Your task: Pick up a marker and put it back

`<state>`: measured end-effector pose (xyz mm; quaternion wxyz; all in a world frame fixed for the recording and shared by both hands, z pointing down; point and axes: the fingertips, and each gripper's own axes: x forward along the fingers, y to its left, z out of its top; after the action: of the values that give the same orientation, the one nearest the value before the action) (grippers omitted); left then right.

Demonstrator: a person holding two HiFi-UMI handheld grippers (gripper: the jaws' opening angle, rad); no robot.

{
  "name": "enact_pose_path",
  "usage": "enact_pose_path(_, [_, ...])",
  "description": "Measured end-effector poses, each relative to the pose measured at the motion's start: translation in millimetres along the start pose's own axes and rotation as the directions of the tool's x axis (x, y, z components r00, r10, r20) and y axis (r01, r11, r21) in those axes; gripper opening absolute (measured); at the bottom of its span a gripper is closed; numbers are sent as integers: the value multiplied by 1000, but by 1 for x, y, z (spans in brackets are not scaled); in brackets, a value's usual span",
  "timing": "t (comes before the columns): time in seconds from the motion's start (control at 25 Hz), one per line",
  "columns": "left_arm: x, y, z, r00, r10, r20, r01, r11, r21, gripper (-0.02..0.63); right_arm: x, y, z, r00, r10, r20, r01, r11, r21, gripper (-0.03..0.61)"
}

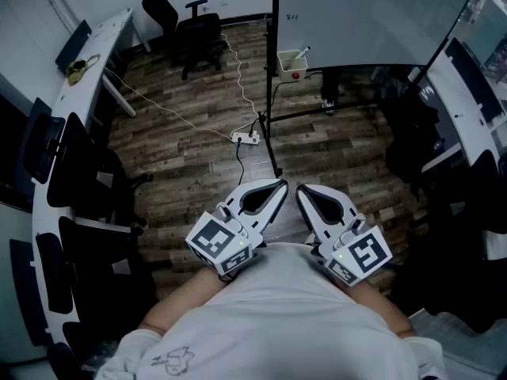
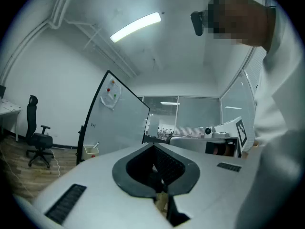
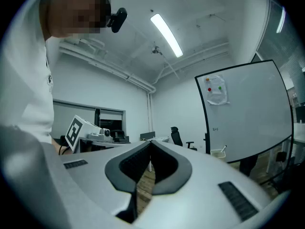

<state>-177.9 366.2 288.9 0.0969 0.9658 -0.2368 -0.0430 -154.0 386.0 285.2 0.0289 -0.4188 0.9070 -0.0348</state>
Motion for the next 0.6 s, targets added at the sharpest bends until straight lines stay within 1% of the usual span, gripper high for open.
enact_pose_path(0.12, [12, 0, -3, 1000, 6, -6, -6, 1000, 13, 5, -6, -13, 1, 1000, -13, 3, 13, 1000, -8, 12])
enact_pose_path(0.28, [31, 1, -6, 1000, 22, -17, -22, 1000, 13, 5, -16, -40, -2, 999, -37, 0, 37, 999, 12, 12])
enact_pose_path(0.44, [57, 7, -7, 999, 42, -13, -42, 999, 7, 5, -24, -62, -2, 1000, -20, 19, 19, 1000, 24, 12])
enact_pose_path(0.52, [74, 6, -9, 999, 46, -11, -46, 999, 0, 5, -34, -85, 2, 998, -43, 40, 42, 999, 22, 12])
enact_pose_path(0.6, [97, 1, -13, 999, 31, -9, -31, 999, -7, 5, -44, -116, 6, 996, -71, 53, 69, 997, 38, 12])
